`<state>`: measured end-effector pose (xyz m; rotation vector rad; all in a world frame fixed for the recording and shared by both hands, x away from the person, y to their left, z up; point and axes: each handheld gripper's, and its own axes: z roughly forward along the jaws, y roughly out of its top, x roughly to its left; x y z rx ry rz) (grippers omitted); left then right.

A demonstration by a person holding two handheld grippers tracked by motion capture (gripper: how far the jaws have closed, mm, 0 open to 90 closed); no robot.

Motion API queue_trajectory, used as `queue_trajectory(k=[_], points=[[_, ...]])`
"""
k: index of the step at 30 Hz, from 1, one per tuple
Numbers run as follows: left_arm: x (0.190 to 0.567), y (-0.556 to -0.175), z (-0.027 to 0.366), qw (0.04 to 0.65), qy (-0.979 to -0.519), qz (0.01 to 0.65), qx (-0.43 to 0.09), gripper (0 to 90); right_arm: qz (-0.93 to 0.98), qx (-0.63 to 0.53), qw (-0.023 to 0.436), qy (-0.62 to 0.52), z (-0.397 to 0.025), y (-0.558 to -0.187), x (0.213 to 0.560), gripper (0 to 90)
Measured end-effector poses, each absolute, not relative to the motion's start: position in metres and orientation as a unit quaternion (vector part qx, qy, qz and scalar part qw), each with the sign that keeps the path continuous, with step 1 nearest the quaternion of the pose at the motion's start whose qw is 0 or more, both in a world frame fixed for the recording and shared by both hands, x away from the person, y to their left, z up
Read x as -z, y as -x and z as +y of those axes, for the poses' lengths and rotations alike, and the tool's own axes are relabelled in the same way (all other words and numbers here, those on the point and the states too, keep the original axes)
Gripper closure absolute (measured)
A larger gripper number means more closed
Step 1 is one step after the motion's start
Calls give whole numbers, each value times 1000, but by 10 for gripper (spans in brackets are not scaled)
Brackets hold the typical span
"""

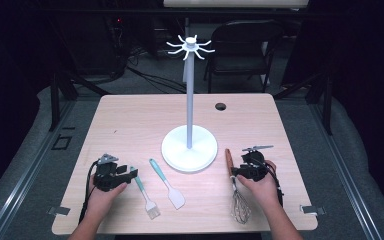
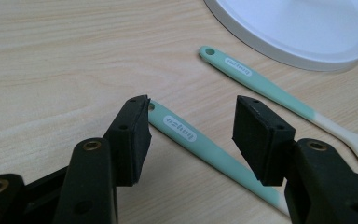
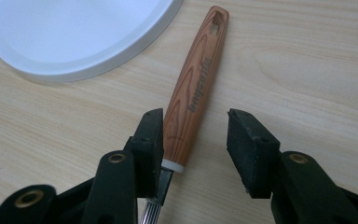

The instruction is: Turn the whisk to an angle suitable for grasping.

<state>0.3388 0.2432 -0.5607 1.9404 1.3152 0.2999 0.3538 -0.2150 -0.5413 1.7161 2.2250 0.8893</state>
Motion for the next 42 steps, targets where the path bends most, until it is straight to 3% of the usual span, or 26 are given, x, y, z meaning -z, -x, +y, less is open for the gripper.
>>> queue_trajectory(k=[13,20,42], points=[[561,-339,243,380,-761,513,-115,460,746,-294,52,-595,-208,-361,548,653],[561,-339,243,379,-762,513,-113,460,741,-302,54,-597,-210,-359,545,708],[561,-339,243,378,-761,515,-113,461,721,-287,28,-630,-209,-367,556,635]])
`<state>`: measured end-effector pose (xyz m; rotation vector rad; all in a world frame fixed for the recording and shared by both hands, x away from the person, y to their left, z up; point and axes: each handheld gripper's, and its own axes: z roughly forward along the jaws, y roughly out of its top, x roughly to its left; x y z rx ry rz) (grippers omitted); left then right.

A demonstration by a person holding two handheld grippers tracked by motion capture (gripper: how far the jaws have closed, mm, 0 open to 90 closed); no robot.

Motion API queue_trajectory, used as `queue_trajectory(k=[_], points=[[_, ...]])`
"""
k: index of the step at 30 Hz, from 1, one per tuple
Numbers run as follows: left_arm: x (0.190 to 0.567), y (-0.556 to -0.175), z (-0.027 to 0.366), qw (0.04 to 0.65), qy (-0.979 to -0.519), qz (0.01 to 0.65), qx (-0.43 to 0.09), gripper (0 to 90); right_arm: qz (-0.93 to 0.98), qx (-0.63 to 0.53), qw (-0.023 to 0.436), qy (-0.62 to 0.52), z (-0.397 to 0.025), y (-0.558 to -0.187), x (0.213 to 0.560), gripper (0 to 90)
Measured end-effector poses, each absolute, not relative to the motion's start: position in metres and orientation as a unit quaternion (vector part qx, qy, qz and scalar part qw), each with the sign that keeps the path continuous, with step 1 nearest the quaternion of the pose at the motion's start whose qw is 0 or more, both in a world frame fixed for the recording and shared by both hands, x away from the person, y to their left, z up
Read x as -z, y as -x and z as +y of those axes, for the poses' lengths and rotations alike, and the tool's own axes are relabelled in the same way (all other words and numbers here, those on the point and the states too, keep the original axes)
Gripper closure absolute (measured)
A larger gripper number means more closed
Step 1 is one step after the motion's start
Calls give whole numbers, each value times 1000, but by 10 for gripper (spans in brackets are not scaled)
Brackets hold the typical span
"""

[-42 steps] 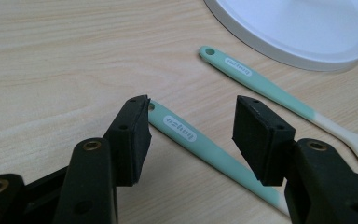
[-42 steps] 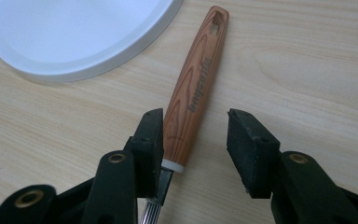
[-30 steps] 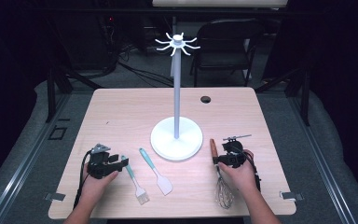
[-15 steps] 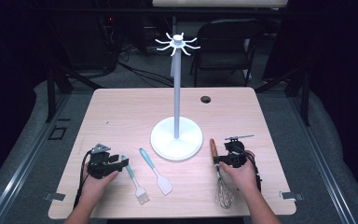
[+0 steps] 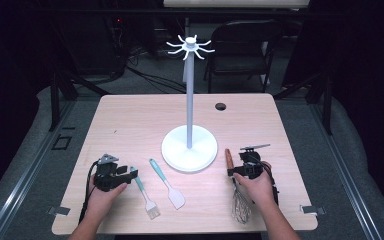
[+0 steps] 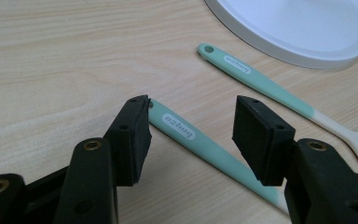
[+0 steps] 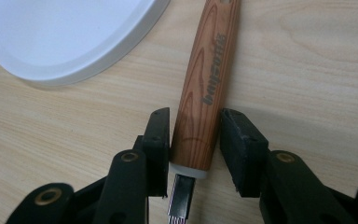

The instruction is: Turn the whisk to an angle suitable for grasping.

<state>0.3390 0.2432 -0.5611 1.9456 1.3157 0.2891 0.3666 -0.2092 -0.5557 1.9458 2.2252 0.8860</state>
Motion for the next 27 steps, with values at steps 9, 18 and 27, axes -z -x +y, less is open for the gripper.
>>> queue_trajectory(k=[9,18,27], points=[[561,-339,243,378,-761,515,-113,461,728,-275,16,-628,-206,-367,557,620],[561,-339,243,377,-761,515,-113,461,743,-251,37,-619,-194,-364,555,637],[561,-340,244,378,-761,515,-113,461,748,-235,58,-618,-184,-362,554,678]])
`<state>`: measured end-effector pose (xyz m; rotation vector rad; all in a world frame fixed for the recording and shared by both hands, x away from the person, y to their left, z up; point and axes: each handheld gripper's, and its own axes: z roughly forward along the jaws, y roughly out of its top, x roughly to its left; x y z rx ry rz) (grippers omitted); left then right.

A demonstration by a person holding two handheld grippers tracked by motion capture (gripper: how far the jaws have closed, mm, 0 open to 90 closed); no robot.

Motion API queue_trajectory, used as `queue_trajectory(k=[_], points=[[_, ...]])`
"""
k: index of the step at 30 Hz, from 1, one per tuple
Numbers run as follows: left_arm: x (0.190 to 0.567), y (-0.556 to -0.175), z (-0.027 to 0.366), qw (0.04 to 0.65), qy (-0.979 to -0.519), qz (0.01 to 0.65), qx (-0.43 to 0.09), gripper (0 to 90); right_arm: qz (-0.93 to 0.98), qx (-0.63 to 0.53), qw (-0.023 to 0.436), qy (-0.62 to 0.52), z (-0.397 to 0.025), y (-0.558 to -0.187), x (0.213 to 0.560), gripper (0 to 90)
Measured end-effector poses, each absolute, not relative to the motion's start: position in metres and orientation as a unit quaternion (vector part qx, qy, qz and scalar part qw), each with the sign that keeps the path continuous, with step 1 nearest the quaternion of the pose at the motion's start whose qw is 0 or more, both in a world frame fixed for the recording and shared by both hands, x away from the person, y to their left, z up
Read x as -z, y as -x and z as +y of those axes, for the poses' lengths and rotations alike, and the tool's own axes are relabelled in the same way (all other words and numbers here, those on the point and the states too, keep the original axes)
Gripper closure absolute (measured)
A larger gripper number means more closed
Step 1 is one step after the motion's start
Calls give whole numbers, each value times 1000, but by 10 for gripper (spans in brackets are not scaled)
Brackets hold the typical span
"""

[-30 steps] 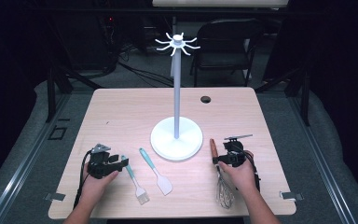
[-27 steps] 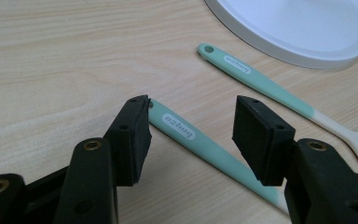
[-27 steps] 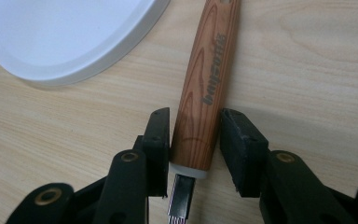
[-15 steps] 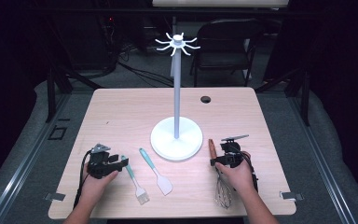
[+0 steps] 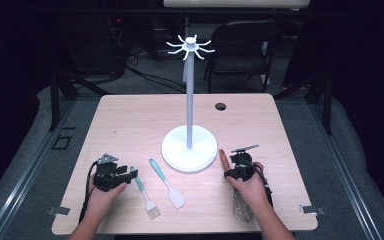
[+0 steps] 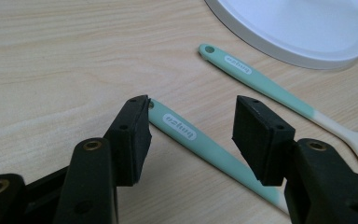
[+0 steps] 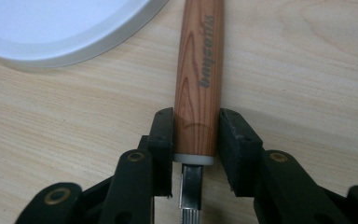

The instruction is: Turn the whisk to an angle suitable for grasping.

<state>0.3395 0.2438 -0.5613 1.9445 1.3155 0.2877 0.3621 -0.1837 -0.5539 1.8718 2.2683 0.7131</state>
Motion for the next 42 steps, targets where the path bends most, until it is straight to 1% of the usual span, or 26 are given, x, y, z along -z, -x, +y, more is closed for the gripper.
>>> queue_trajectory(k=[20,28,31,32,33,34,36,42], points=[[561,-340,244,380,-761,514,-111,461,745,-236,82,-618,-185,-356,553,687],[559,-338,241,389,-761,508,-110,461,750,-263,110,-597,-184,-349,541,688],[555,-337,240,398,-759,504,-108,465,754,-278,127,-582,-182,-344,535,688],[554,-337,239,402,-757,503,-108,467,752,-290,141,-574,-180,-341,533,689],[553,-337,238,405,-758,500,-107,468,757,-296,142,-565,-180,-340,532,689],[551,-336,237,406,-760,495,-106,468,757,-296,142,-565,-180,-340,532,689],[547,-335,234,416,-756,494,-102,492,764,-311,158,-543,-177,-335,529,689],[529,-330,216,440,-756,473,-105,493,769,-343,180,-509,-169,-326,525,689]])
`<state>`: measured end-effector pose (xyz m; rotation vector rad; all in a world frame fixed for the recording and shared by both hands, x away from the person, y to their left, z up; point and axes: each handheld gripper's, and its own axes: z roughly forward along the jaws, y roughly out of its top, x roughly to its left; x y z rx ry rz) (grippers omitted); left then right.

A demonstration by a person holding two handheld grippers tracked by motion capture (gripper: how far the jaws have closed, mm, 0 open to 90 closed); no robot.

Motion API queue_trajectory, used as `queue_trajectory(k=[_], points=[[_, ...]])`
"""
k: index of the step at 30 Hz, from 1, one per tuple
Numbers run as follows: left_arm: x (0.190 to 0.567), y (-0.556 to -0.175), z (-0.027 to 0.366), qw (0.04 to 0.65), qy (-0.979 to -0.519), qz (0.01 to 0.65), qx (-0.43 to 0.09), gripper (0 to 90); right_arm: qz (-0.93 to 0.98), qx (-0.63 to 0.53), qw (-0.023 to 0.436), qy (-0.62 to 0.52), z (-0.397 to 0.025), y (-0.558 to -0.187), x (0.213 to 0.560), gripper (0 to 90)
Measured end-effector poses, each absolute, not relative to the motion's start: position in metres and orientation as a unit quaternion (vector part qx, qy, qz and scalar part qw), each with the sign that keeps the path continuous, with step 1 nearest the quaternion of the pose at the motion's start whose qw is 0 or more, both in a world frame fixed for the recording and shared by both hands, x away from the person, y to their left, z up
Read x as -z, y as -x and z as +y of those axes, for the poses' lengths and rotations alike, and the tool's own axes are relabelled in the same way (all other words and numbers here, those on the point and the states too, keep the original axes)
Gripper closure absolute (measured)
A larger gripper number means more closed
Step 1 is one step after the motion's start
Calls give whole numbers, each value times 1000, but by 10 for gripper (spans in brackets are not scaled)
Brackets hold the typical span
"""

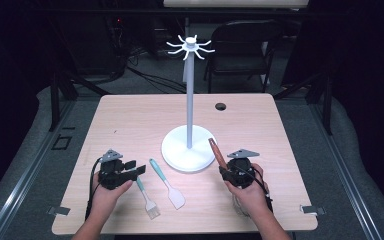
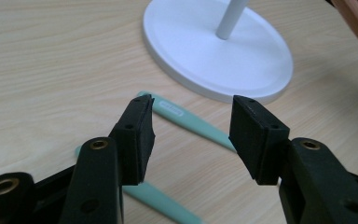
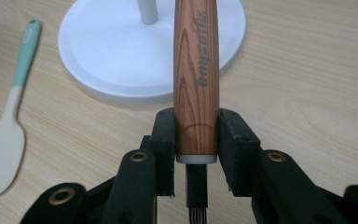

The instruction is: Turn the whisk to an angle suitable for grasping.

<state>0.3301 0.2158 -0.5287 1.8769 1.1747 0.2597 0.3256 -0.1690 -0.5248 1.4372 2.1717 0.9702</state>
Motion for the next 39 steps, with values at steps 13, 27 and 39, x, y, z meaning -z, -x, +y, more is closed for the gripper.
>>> queue_trajectory(k=[13,27,39], points=[[508,-336,155,473,-768,427,-74,503,780,-386,216,-443,-151,-306,514,689],[497,-352,85,511,-760,401,3,549,782,-405,223,-417,-138,-299,513,689],[500,-356,62,525,-747,404,50,592,780,-417,226,-408,-136,-295,510,688]])
